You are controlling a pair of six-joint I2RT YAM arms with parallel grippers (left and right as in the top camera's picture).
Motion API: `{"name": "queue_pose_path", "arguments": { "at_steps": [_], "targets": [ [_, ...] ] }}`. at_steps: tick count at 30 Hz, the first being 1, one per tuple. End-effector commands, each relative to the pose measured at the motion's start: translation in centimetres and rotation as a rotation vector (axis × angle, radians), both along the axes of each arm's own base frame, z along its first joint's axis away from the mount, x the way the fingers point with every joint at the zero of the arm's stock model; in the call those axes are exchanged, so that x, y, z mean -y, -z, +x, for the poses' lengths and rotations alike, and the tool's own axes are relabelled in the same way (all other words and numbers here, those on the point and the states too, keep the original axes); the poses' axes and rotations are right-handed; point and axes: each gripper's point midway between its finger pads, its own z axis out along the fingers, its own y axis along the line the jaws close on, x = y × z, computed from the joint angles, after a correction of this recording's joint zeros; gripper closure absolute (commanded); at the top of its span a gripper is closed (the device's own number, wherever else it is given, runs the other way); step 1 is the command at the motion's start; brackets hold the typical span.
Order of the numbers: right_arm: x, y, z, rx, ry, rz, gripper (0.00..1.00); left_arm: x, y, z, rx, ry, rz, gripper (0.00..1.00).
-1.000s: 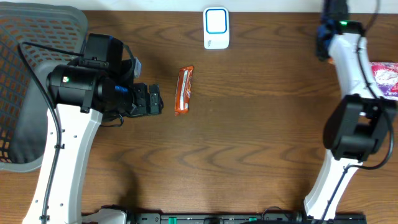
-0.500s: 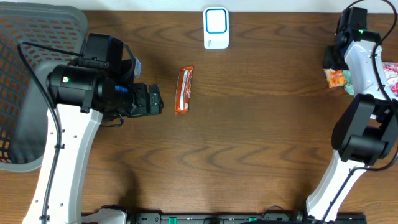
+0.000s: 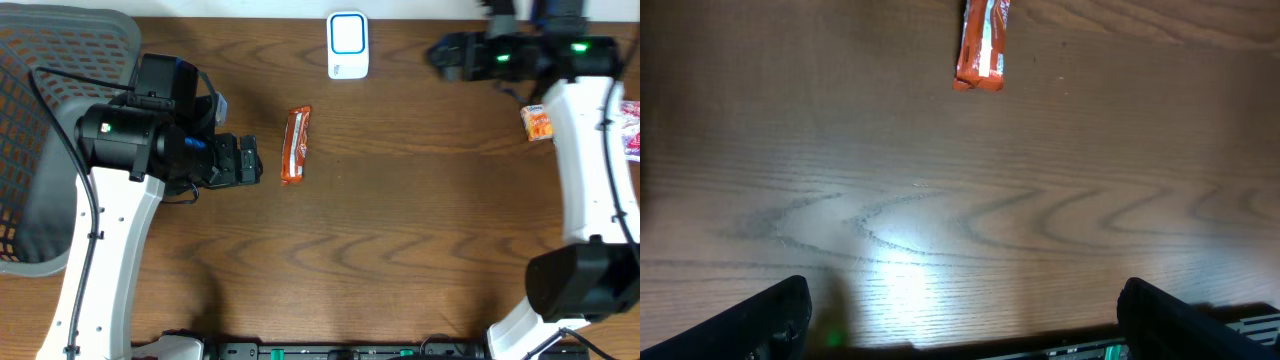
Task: Scan the item barcode
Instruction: 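Reach the right gripper to the orange chocolate bar and grasp it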
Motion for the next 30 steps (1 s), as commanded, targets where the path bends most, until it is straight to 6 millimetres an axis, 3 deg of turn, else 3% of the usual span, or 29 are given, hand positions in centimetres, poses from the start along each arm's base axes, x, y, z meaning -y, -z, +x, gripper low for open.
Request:
{"name": "queue_pose_path", "arguments": {
  "at_steps": [1,9,17,30],
  "targets": [
    [-7.1,2.0,-2.6,-0.095,-0.186,0.103,0.01,0.0,0.2,-0.1,-0.011,-0.004,0.006,0.02],
    [-14.9,8.2,-5.9,-0.176,-0.278,-0.117,0.01,0.0,0.2,-0.1,-0.01,-0.004,0.006,0.02],
    [-20.3,11.8,-6.5,-0.21,-0.24,-0.145,0.01,0.0,0.2,-0.1,-0.011,-0.004,0.006,0.02],
    [-21.8,11.3,-5.8,-0.246,-0.124,-0.049,0.01,0.0,0.2,-0.1,-0.011,-0.004,0.006,0.02]
  ]
}}
